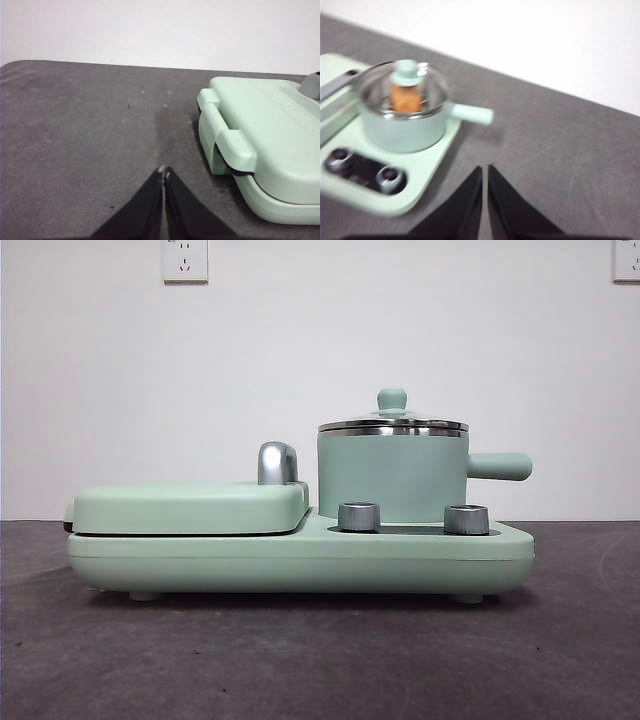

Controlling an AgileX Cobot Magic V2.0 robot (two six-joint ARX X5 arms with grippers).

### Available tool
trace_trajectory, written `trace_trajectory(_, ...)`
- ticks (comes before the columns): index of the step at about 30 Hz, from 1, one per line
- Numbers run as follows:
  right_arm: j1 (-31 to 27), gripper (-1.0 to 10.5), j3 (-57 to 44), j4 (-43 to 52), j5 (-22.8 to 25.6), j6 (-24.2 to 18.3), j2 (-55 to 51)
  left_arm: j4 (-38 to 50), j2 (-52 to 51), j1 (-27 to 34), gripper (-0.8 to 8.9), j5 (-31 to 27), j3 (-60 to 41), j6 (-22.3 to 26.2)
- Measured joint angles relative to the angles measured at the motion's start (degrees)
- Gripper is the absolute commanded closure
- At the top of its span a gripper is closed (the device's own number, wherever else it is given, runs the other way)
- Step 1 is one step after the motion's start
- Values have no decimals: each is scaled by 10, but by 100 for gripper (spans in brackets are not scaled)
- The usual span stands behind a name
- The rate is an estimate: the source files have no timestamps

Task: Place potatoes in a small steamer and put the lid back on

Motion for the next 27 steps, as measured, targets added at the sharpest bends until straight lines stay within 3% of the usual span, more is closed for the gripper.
trace_trajectory(4, -70, 932, -139, 114, -44, -2, -88, 0, 0, 0, 807, 0, 0, 0)
trace_trajectory(12, -153, 932, -370, 227, -48, -2, -196, 0, 0, 0, 807, 0, 0, 0)
trace_trajectory(20, -174, 932, -447, 285, -63, 7, -235, 1, 0, 0, 807, 0, 0, 0)
trace_trajectory(27, -175, 932, -451, 278, -74, 18, -234, 0, 0, 0, 807, 0, 0, 0)
